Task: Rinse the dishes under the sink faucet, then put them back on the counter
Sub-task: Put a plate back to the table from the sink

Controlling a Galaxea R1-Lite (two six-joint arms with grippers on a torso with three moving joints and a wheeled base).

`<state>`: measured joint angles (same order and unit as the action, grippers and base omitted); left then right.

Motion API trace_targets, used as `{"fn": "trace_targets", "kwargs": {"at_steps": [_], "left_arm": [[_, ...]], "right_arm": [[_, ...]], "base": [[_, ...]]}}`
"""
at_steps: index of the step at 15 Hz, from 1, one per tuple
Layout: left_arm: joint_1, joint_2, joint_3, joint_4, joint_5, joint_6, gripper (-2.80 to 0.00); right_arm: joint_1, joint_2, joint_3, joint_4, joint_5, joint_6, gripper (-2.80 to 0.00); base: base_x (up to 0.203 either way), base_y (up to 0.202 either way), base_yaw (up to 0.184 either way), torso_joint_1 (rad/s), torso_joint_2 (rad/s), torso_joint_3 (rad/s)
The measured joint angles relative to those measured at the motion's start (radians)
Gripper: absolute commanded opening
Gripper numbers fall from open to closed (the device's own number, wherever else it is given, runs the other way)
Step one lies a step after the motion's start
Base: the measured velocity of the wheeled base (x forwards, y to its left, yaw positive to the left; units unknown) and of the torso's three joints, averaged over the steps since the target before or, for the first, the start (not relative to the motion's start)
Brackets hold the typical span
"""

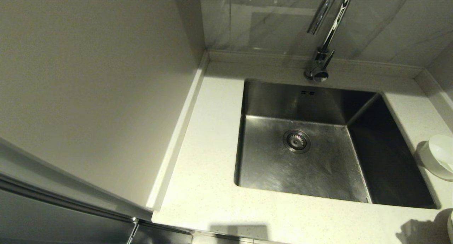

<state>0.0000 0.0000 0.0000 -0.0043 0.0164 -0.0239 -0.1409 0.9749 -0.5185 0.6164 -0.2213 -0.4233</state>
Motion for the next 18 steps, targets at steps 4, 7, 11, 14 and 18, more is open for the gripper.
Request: {"fn": "trace_targets", "kwargs": {"at_steps": [4,7,11,14,18], "left_arm": [[0.000,0.000,0.000,0.000,0.000,0.000,-2.80],[0.000,0.000,0.000,0.000,0.000,0.000,-2.80],[0.000,0.000,0.000,0.000,0.000,0.000,-2.80],[0.000,0.000,0.000,0.000,0.000,0.000,-2.80],[0.000,0.000,0.000,0.000,0.000,0.000,-2.80]], "right_arm": [[0.000,0.016,-0.005,-0.001,-0.001,0.021,-2.80],[0.001,0.023,0.000,-0.059,0.000,0.020,-2.80],[0.000,0.062,0.001,-0.133,-0.002,0.022,-2.80],[-0.003,0.100,0.000,-0.171,-0.006,0.050,-2.80],[-0.005,0.142,-0.013,-0.177,-0.038,0.087,-2.80]], "base": [[0.000,0.000,0.000,0.000,0.00,0.000],[0.000,0.000,0.000,0.000,0.00,0.000],[0.000,0.000,0.000,0.000,0.00,0.000],[0.000,0.000,0.000,0.000,0.00,0.000],[0.000,0.000,0.000,0.000,0.00,0.000]]}}
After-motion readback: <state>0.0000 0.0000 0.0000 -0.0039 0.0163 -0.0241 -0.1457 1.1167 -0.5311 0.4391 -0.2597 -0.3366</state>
